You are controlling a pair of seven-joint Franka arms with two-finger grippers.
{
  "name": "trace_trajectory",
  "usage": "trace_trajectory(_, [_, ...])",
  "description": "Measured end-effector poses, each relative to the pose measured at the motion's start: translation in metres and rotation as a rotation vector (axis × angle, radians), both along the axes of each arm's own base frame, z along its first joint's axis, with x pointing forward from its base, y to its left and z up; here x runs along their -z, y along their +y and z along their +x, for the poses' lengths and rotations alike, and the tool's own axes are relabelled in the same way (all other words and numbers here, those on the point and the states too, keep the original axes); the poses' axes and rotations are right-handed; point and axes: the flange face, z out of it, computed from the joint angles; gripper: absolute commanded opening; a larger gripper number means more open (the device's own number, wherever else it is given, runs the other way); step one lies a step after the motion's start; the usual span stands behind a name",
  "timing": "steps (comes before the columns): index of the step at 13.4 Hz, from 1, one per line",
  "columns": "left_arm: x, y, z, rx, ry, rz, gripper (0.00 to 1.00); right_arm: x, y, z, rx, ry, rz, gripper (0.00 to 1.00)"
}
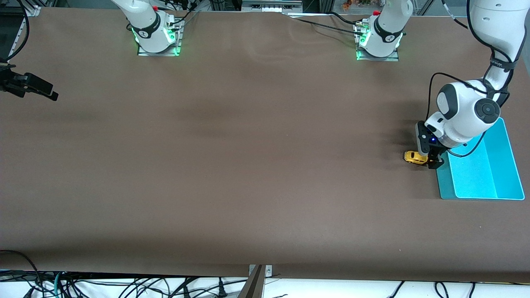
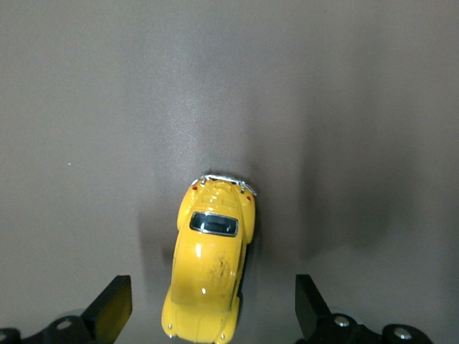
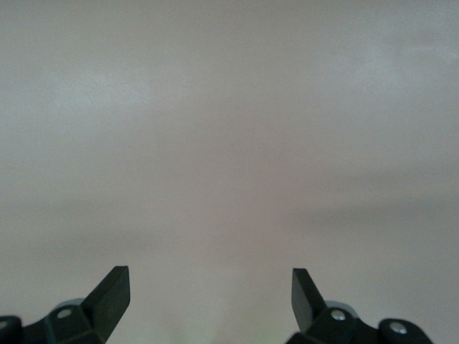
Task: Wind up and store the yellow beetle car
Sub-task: 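Lift the yellow car with the left gripper toward the cyan tray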
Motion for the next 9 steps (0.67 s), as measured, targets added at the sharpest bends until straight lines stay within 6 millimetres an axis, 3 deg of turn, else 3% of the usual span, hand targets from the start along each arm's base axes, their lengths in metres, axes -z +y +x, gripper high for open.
trace_trajectory(2, [0.0068,-0.0008,-0.0001,0.002,-0.003,0.0,0.99,-0.0003,0.0041,0.0009,-0.007,-0.001,0.0,1.0])
trace_trajectory(3, [0.0088,-0.0009,0.0,0.002,-0.006,0.0,0.9,-0.0001,0.0056,0.0012,-0.01,0.0,0.0,1.0])
trace_trajectory(4, [0.0102,-0.0009,0.0002,0.002,-0.011,0.0,0.67,0.0004,0.0056,0.0014,-0.01,0.0,0.0,1.0])
trace_trajectory(6, [0.0129,-0.001,0.0005,0.003,-0.017,0.001,0.36,0.0031,0.0018,0.0023,-0.003,0.005,0.0,1.0])
trace_trajectory(9, [0.0132,-0.0018,0.0008,0.005,-0.019,0.001,0.26,0.0053,-0.0005,0.0032,0.001,0.008,0.0,1.0])
